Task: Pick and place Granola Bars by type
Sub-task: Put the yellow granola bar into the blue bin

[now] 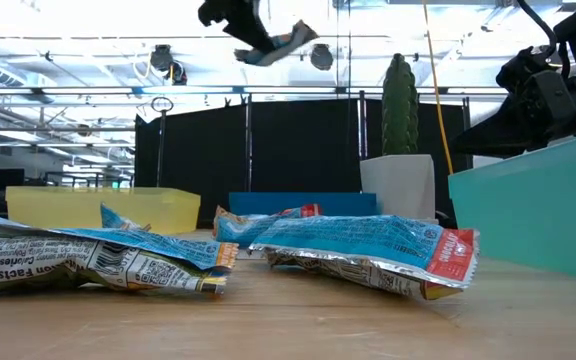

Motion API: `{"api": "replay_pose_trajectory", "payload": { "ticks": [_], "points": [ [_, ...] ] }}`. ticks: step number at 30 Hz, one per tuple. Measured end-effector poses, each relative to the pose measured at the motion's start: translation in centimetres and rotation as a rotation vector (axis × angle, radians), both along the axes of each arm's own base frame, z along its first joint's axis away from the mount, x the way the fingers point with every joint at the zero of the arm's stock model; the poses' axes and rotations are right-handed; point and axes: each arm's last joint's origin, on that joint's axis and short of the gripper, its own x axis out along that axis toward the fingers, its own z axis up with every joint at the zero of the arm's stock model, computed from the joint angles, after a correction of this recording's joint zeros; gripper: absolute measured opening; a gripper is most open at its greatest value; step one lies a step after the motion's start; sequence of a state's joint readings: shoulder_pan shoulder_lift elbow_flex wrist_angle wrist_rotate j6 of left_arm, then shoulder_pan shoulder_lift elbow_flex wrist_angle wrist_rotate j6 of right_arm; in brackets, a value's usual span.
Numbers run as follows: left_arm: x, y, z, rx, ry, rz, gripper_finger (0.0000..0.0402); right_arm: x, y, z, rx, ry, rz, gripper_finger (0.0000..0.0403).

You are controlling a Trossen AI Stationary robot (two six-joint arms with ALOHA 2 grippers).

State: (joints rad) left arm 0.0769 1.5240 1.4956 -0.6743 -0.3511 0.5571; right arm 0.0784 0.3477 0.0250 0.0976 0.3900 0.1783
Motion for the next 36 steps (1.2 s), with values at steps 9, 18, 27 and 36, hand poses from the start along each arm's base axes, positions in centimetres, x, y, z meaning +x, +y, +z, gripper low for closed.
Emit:
{"api": "replay_pose_trajectory", "payload": {
  "ticks": [9,18,27,36],
  "points": [
    [-3.2,0.9,2.3,-0.041,-0.087,0.204,0.0012,0.0,0.0,0.0,0.0,-0.002,0.0,0.0157],
    [-3.8,2.1,2.6,-0.134,-0.211,0.44,0.0011,0.0,0.0,0.0,0.0,-0.002,0.0,0.0157],
    [-1.7,5.6,0.8,-0.445,-0.436,0.715,0.0011,0.0,0.0,0.0,0.0,-0.002,0.0,0.0157],
    [0.7,11.6,-2.2,-0.907,-0.688,0.976,0.0011,0.0,0.0,0.0,0.0,-0.002,0.0,0.0157]
  ]
}}
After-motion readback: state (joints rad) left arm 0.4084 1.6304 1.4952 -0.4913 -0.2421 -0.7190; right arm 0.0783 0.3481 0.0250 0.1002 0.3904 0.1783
